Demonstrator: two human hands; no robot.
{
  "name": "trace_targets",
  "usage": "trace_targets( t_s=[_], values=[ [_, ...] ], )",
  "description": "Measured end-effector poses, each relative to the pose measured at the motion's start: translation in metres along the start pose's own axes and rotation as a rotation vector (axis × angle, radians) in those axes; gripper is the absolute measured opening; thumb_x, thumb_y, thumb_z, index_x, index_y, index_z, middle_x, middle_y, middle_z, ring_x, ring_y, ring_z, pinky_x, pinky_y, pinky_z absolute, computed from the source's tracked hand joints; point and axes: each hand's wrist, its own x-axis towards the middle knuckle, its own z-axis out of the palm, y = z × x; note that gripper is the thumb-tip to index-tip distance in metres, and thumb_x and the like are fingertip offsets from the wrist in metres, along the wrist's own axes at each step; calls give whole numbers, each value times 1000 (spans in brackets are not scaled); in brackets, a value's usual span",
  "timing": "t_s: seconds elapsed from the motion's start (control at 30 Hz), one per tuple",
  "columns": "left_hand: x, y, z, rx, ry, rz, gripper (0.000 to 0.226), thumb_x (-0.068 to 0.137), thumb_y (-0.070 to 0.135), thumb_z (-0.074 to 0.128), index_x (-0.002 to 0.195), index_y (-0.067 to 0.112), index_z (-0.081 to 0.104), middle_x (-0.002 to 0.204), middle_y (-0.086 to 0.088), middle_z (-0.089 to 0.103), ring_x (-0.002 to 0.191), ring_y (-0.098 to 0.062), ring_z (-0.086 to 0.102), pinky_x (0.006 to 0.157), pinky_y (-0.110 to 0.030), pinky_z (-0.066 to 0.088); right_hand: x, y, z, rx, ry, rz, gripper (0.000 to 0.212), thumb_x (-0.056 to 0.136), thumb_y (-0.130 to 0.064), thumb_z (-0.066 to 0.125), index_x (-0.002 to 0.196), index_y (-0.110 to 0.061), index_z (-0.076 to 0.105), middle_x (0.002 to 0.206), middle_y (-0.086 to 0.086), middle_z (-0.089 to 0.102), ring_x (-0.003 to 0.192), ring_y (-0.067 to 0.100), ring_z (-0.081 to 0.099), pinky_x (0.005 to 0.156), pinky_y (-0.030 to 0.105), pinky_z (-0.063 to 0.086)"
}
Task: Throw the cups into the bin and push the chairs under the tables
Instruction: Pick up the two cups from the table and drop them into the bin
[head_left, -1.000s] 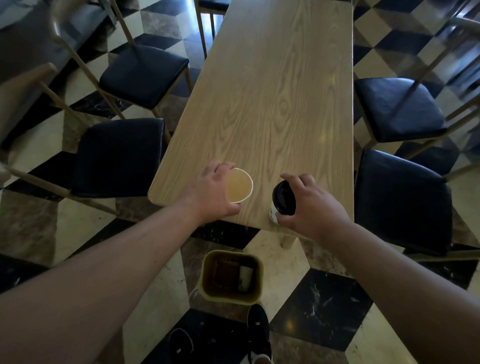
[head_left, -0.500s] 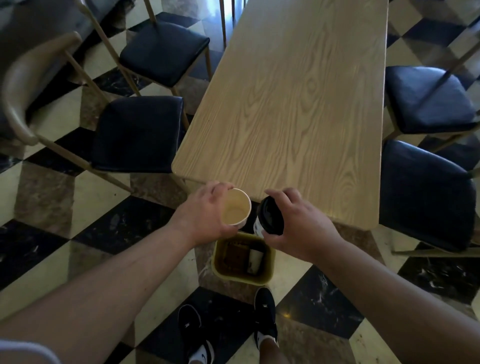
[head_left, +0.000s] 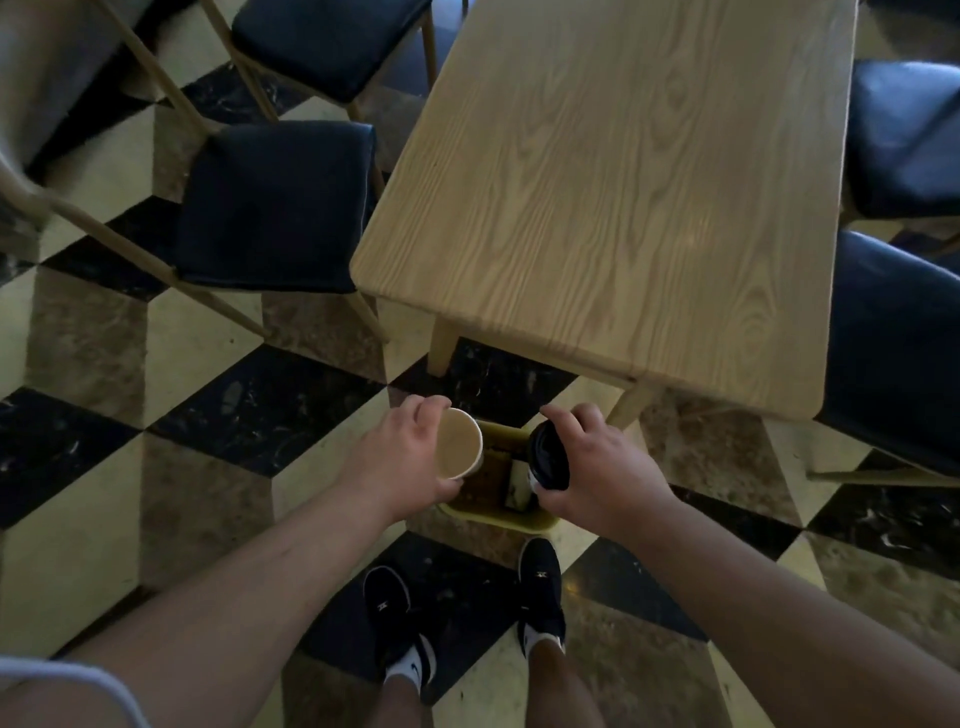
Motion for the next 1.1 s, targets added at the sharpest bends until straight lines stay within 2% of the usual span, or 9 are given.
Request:
trace_targets(
  t_s=[0.13, 0.27, 0.37, 0.53, 0.7, 0.87, 0.97, 1.1],
  values=[
    [5, -5, 27, 32, -26, -13, 101, 79, 58, 82, 156, 28, 23, 151, -3, 40, 133, -25, 46, 102, -42, 50, 4, 7, 24, 7, -19, 39, 98, 83, -67, 71, 159, -40, 15, 142, -3, 41, 115, 24, 58, 81, 37, 59],
    [14, -11, 55, 61, -21, 15, 99, 72, 55, 86, 149, 25, 31, 139, -5, 49, 119, -29, 57, 87, -44, 56, 13, 17, 48, 17, -30, 62, 97, 82, -65, 71, 158, -37, 18, 140, -2, 41, 114, 24, 59, 79, 41, 62],
    [23, -12, 72, 80, -20, 41, 97, 70, 52, 87, 146, 24, 33, 137, -5, 50, 114, -28, 59, 77, -41, 55, 22, 25, 65, 11, -54, 86, 98, 83, -65, 71, 159, -36, 17, 139, -1, 39, 115, 25, 56, 82, 43, 60],
    [39, -9, 92, 108, -76, 17, 100, 77, 56, 82, 154, 30, 23, 147, 0, 43, 126, -25, 52, 87, -39, 49, 35, 36, 93, -23, -77, 80, 96, 83, -66, 66, 158, -31, 17, 137, 4, 41, 114, 31, 59, 88, 46, 59],
    [42, -18, 99, 205, -146, 174, 97, 82, 57, 78, 157, 25, 24, 156, -2, 37, 133, -25, 47, 100, -39, 47, 42, 46, 115, -24, -80, 87, 99, 84, -62, 70, 160, -31, 16, 146, 5, 39, 117, 31, 58, 88, 44, 58],
    [45, -40, 113, 251, -157, 246, 93, 78, 58, 79, 150, 24, 30, 146, -4, 47, 118, -25, 55, 87, -41, 56, 48, 48, 130, -4, -69, 91, 98, 85, -60, 71, 162, -32, 17, 150, 4, 38, 121, 30, 56, 88, 41, 58],
    [49, -47, 124, 242, -128, 239, 93, 73, 54, 83, 146, 23, 35, 136, -5, 53, 108, -25, 59, 77, -38, 55, 51, 47, 140, -21, -73, 94, 99, 86, -60, 71, 163, -32, 15, 152, 5, 36, 123, 30, 55, 86, 41, 57],
    [55, -49, 141, 212, -111, 213, 95, 72, 50, 86, 147, 20, 36, 135, -8, 53, 107, -27, 59, 77, -40, 55, 56, 49, 150, -10, -72, 105, 102, 86, -59, 73, 164, -33, 13, 153, 4, 35, 125, 30, 54, 88, 42, 57]
  ],
)
